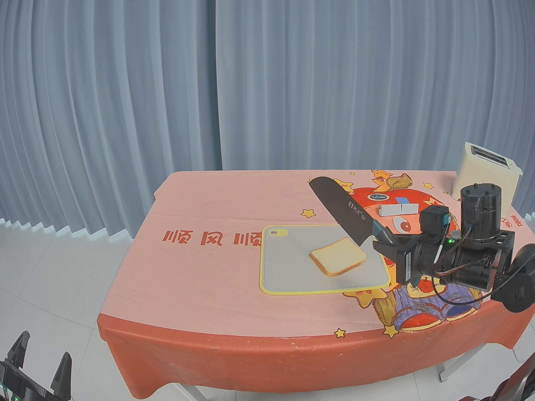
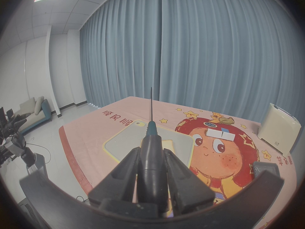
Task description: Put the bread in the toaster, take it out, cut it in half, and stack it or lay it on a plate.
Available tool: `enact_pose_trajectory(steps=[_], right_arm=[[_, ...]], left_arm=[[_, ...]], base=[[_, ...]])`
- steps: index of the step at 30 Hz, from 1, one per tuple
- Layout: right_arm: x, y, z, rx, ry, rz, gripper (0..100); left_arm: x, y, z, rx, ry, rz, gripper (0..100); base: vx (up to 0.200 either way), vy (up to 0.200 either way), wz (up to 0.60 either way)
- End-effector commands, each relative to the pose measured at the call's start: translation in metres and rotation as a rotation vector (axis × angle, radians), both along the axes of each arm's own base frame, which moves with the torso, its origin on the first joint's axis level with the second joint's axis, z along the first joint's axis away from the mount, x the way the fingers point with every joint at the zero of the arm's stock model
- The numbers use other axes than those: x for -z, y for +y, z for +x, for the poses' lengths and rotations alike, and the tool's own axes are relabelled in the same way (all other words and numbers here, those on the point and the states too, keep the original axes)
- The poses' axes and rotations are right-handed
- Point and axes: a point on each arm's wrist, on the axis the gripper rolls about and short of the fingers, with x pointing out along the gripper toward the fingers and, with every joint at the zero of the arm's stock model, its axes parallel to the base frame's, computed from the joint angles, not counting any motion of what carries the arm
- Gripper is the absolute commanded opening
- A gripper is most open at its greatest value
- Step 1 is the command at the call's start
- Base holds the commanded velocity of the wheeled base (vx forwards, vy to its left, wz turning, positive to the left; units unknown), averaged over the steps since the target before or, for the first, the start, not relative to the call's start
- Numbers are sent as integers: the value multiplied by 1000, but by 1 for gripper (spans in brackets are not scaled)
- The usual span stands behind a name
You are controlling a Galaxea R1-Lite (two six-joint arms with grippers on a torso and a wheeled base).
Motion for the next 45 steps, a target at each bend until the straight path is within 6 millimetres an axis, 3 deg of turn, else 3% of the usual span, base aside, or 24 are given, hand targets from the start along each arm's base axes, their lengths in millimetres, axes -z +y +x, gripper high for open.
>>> enact_pose_trajectory(steps=[1,7,26,31,36,37,45], right_arm=[[2,-3,-2,6,6,-3,0],[8,-7,-14,-4,29,-18,0],[20,-10,-24,-19,65,-56,0],[19,-9,-24,-21,63,-55,0],[19,-10,-24,-21,63,-55,0],[19,-10,-24,-21,62,-54,0],[19,-11,-24,-18,62,-54,0]], left_arm=[[5,0,1,-1,17,0,100],[5,0,1,4,16,0,100],[4,0,1,9,10,-1,100],[-16,0,-1,13,-199,-17,100],[-14,0,-1,9,-179,-17,100],[-14,0,-1,9,-179,-14,0],[-14,0,-1,8,-181,2,0]], base=[[0,0,0],[0,0,0],[0,0,0],[0,0,0],[0,0,0],[0,0,0],[0,0,0]])
